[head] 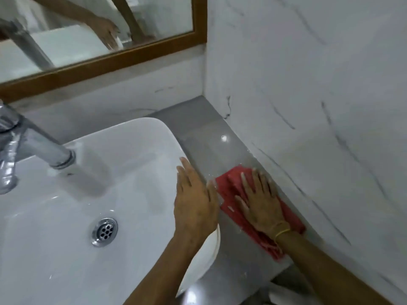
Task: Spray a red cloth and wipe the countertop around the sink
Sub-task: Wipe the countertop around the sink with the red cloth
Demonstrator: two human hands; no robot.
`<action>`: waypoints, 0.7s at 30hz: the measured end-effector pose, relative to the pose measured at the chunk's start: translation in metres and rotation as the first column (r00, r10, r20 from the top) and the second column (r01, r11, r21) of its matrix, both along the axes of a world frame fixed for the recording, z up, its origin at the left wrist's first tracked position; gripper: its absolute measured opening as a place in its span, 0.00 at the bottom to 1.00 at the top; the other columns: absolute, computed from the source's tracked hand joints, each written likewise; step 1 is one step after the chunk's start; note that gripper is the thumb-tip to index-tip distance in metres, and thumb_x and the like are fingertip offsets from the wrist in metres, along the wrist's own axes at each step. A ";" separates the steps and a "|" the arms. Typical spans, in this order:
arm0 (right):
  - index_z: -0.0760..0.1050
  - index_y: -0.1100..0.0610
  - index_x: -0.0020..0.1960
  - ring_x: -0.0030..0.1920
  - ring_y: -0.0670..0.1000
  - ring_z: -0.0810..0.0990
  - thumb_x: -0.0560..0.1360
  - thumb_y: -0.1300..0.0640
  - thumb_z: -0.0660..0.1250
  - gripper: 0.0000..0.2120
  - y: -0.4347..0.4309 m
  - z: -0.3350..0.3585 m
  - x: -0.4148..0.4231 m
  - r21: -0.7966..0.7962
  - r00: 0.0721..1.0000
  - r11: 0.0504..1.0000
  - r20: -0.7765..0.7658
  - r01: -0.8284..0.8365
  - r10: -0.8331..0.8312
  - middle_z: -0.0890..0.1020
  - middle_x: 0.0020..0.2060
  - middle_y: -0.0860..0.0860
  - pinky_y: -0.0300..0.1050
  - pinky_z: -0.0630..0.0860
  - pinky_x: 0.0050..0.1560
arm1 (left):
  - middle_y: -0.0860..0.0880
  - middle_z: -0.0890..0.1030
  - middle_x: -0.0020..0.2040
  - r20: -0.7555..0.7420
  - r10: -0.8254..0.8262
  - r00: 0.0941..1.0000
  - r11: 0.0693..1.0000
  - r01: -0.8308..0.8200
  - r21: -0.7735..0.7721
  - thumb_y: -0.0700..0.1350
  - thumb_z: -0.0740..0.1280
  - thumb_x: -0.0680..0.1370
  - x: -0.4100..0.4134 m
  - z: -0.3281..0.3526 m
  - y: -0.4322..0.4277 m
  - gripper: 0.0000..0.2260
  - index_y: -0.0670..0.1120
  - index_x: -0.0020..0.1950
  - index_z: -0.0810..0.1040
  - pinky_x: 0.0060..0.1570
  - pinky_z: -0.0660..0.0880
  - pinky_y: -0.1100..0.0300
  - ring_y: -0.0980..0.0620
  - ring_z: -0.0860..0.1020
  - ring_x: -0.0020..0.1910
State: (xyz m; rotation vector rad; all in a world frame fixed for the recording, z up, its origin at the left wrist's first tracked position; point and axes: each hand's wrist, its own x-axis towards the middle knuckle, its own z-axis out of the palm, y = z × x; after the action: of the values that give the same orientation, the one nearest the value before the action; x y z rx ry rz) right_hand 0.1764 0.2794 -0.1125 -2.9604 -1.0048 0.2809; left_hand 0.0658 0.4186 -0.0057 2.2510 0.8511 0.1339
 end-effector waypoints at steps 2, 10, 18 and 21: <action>0.57 0.58 0.75 0.74 0.63 0.61 0.76 0.42 0.47 0.32 0.011 -0.001 0.019 0.062 1.000 0.998 0.029 -0.005 0.003 0.62 0.74 0.63 0.61 0.61 0.73 | 0.49 0.42 0.79 0.003 0.026 1.000 0.999 -0.026 0.022 0.54 0.48 0.81 0.001 -0.003 0.000 0.30 0.49 0.76 0.34 0.76 0.54 0.50 0.50 0.46 0.78; 0.47 0.50 0.77 0.76 0.66 0.51 0.75 0.34 0.49 0.36 0.076 -0.009 0.032 0.103 0.995 0.990 0.008 -0.102 0.101 0.51 0.77 0.61 0.63 0.51 0.74 | 0.51 0.45 0.80 -0.008 0.049 0.999 0.998 -0.048 0.038 0.51 0.49 0.80 0.004 -0.001 -0.003 0.30 0.50 0.76 0.34 0.75 0.59 0.48 0.49 0.51 0.78; 0.48 0.41 0.76 0.75 0.64 0.55 0.75 0.41 0.55 0.31 0.022 -0.015 -0.022 0.091 0.965 0.962 -0.008 -0.259 0.261 0.54 0.78 0.53 0.63 0.58 0.73 | 0.50 0.49 0.80 0.025 0.048 0.999 0.999 -0.049 0.004 0.51 0.50 0.81 0.002 -0.001 -0.004 0.31 0.54 0.75 0.32 0.74 0.60 0.50 0.48 0.56 0.77; 0.52 0.40 0.75 0.74 0.66 0.57 0.74 0.44 0.60 0.32 0.007 -0.008 0.006 0.077 0.989 0.986 -0.006 -0.146 0.147 0.57 0.77 0.53 0.64 0.60 0.71 | 0.51 0.49 0.80 0.035 0.073 0.997 0.997 -0.073 -0.002 0.50 0.51 0.81 0.002 -0.003 -0.005 0.31 0.55 0.75 0.32 0.73 0.59 0.50 0.50 0.55 0.77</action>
State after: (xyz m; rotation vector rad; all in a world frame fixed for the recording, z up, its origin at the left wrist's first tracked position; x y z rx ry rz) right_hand 0.1822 0.2865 -0.1207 -2.8182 -1.2062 0.2547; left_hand 0.0680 0.4133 -0.0088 2.2110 0.9141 0.2065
